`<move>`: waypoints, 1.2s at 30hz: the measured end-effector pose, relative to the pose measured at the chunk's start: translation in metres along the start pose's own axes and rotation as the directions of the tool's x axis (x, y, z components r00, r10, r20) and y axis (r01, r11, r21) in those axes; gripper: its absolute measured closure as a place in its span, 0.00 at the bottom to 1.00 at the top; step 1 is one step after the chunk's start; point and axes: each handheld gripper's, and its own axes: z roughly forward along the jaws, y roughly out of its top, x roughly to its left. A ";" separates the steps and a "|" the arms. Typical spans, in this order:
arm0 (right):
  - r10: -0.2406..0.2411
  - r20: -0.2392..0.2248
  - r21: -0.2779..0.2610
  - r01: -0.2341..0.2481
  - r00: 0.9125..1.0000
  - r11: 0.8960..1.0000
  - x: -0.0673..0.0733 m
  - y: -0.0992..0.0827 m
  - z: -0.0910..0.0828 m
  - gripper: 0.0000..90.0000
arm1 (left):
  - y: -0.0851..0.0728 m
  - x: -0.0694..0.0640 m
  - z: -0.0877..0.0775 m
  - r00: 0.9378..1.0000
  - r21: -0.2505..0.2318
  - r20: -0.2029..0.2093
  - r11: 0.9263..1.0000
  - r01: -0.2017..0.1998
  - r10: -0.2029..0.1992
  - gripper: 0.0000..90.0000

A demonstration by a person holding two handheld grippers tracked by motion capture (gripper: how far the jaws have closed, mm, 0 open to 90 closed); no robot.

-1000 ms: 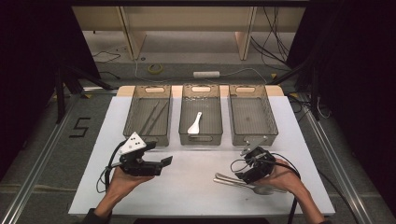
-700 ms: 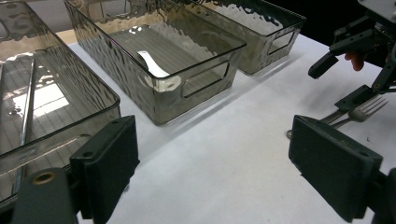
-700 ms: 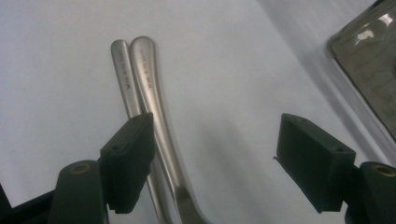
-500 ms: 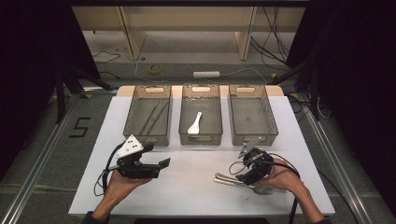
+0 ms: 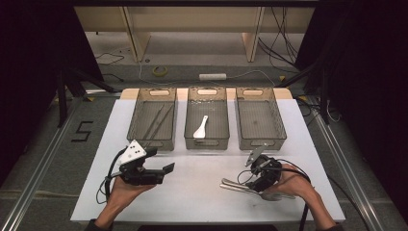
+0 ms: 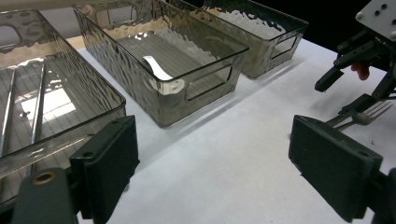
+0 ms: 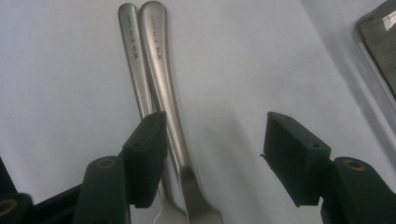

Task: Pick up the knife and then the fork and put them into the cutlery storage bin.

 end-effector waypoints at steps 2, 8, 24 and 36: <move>-0.027 -0.003 0.014 0.027 1.000 1.000 0.000 -0.001 0.000 0.49 | -0.001 0.000 -0.001 1.000 0.002 -0.001 1.000 -0.004 0.004 0.17; -0.040 -0.016 0.033 0.040 0.999 0.999 0.003 -0.001 0.003 0.56 | -0.004 0.003 -0.004 1.000 -0.016 0.010 1.000 0.023 -0.023 0.17; -0.092 -0.046 0.081 0.095 0.995 0.992 0.008 0.002 0.011 0.70 | -0.005 -0.001 -0.003 0.999 -0.014 0.030 1.000 0.028 -0.028 0.17; -0.118 -0.064 0.121 0.125 0.991 0.985 0.008 0.007 0.017 0.80 | -0.006 -0.001 -0.001 1.000 -0.001 0.027 1.000 0.014 -0.014 0.17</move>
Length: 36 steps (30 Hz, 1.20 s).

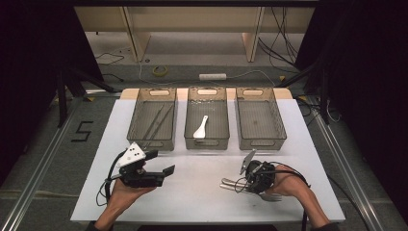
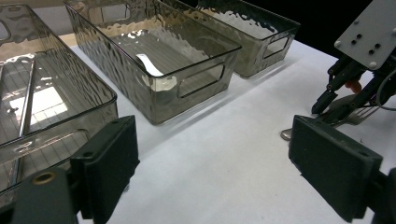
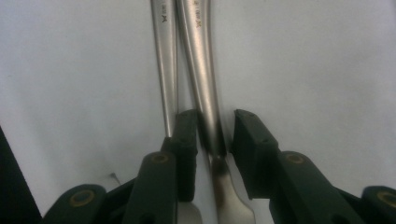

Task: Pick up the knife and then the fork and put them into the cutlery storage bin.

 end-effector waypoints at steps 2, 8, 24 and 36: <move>0.005 -0.006 0.013 -0.005 1.000 1.000 0.000 0.001 0.000 0.80 | 0.000 -0.001 0.000 1.000 -0.001 -0.001 1.000 0.000 0.000 0.17; 0.019 -0.013 0.030 -0.018 1.000 0.999 0.000 0.003 0.000 0.84 | 0.000 -0.001 0.000 1.000 0.000 -0.001 1.000 -0.004 0.004 0.17; -0.023 -0.013 0.089 0.024 1.000 0.996 -0.002 0.012 0.001 0.89 | 0.000 -0.002 0.000 1.000 0.004 0.000 1.000 -0.015 0.015 0.17; -0.029 0.056 0.057 0.026 0.998 0.998 -0.002 0.011 -0.012 0.90 | 0.000 -0.002 0.000 1.000 0.000 -0.003 1.000 -0.011 0.011 0.17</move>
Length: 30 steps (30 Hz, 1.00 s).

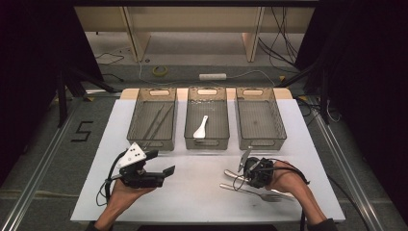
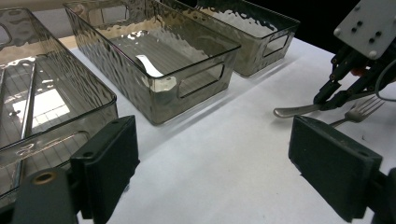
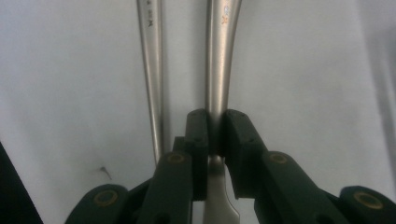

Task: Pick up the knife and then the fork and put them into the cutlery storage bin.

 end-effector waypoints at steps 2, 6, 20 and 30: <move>0.017 0.007 -0.010 -0.017 1.000 1.000 -0.001 -0.001 -0.003 0.90 | 0.000 0.000 0.000 1.000 0.000 0.000 1.000 0.001 -0.001 0.17; 0.058 -0.004 -0.052 -0.058 0.998 0.997 -0.005 -0.005 -0.008 0.90 | 0.000 0.000 0.000 1.000 -0.003 -0.002 1.000 0.001 -0.001 0.17; 0.211 -0.073 -0.287 -0.223 0.975 0.932 -0.038 -0.021 -0.051 0.90 | 0.000 0.001 -0.002 1.000 -0.025 -0.007 1.000 0.008 -0.009 0.17; 0.333 -0.050 -0.450 -0.319 0.942 0.834 -0.073 -0.017 -0.080 0.90 | 0.001 0.002 -0.003 1.000 -0.037 -0.011 0.999 0.011 -0.011 0.17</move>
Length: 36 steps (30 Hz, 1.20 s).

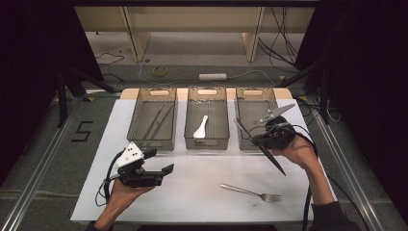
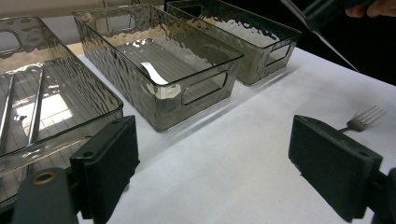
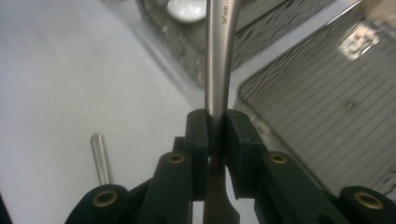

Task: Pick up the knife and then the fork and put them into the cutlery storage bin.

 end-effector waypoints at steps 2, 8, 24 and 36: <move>0.038 -0.002 -0.036 -0.038 0.999 0.999 -0.005 0.004 -0.002 0.90 | 0.000 0.000 0.000 1.000 -0.001 0.000 1.000 0.001 -0.001 0.17; 0.090 0.015 -0.098 -0.088 0.996 0.991 -0.019 0.017 -0.006 0.90 | 0.000 0.000 0.000 1.000 -0.002 0.000 1.000 0.001 -0.001 0.17; 0.196 0.046 -0.264 -0.177 0.980 0.948 -0.048 0.048 -0.017 0.90 | 0.000 0.000 -0.001 1.000 -0.004 -0.004 1.000 0.000 0.000 0.17; 0.245 0.121 -0.304 -0.199 0.962 0.932 -0.064 0.056 -0.015 0.90 | 0.000 -0.001 -0.001 1.000 -0.004 -0.002 1.000 0.002 -0.002 0.17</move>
